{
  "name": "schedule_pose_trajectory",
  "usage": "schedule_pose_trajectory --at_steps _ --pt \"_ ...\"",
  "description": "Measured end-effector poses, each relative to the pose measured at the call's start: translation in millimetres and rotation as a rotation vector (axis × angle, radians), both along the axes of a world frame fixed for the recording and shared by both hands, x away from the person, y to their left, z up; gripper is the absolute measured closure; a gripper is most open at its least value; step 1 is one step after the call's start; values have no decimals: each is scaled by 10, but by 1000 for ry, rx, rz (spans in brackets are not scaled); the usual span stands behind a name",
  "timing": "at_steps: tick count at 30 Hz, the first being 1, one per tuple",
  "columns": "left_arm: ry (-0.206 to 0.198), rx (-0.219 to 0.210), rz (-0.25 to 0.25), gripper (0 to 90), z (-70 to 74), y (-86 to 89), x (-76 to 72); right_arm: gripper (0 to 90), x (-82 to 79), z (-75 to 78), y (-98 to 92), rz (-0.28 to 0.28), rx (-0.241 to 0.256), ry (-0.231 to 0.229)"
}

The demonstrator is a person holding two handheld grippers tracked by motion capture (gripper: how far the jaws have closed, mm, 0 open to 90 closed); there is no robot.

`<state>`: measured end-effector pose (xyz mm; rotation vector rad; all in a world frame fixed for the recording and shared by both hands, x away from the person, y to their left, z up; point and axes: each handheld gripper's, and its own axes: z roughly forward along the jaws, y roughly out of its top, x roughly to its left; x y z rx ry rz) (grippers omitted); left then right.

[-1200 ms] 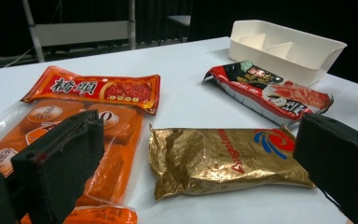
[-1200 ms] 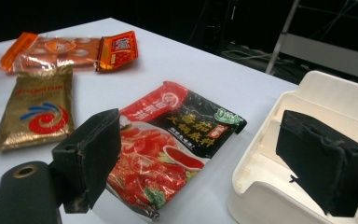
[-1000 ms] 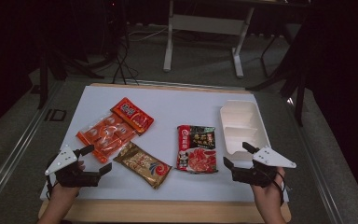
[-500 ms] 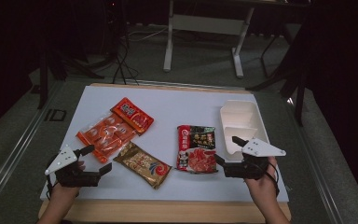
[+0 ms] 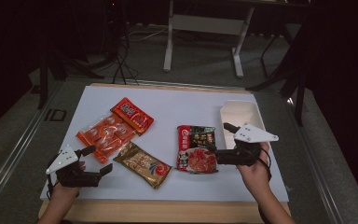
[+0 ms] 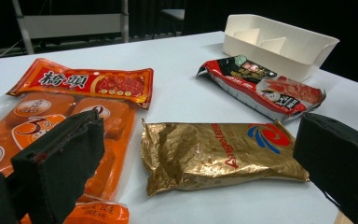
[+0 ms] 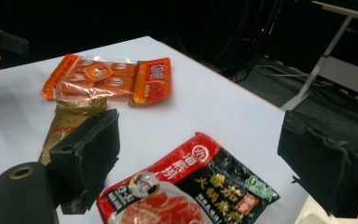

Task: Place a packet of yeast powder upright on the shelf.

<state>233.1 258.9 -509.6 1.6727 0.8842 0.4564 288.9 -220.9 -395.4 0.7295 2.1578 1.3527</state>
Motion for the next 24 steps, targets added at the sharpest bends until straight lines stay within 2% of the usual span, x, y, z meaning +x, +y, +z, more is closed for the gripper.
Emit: schedule_pose_trajectory --at_steps 8,15,19,21,23,24 --pt "-3 -4 1 16 2 3 -2 123 118 41 206 44 -27 6" --pt "0 -4 -5 16 -2 1 2 105 221 90 419 124 -16 1" --pt "0 -4 -5 16 -1 2 2 100 276 98 544 141 -13 -4" --pt "-4 -2 -6 17 0 0 2 95 291 97 601 173 -7 -5" --pt "-6 2 -9 17 1 -8 -1 95 295 92 633 178 -9 -13" --pt "-6 0 -11 17 2 -10 -2 95 312 77 703 218 -1 -6"
